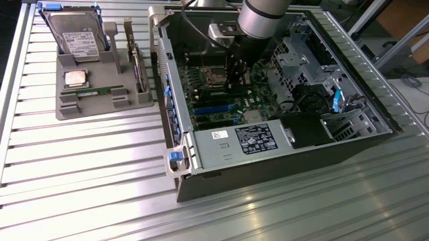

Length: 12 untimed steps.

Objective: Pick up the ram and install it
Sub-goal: 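Insert the ram into the slot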

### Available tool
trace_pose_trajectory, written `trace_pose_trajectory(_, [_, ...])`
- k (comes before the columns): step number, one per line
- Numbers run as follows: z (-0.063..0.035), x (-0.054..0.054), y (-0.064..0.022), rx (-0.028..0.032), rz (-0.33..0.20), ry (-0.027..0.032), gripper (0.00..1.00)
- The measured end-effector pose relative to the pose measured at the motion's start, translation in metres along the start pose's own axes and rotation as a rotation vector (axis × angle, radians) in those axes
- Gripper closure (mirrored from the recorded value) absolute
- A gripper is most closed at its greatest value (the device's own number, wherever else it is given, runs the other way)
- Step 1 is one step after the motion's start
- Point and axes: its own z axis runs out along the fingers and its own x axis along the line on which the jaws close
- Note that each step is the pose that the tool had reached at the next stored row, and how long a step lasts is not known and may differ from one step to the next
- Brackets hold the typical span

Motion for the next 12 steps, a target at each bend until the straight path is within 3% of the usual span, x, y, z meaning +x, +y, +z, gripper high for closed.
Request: trace_pose_trajectory(12, [0.0016, -0.002, -0.0032, -0.0001, 0.0, -0.0001, 0.87])
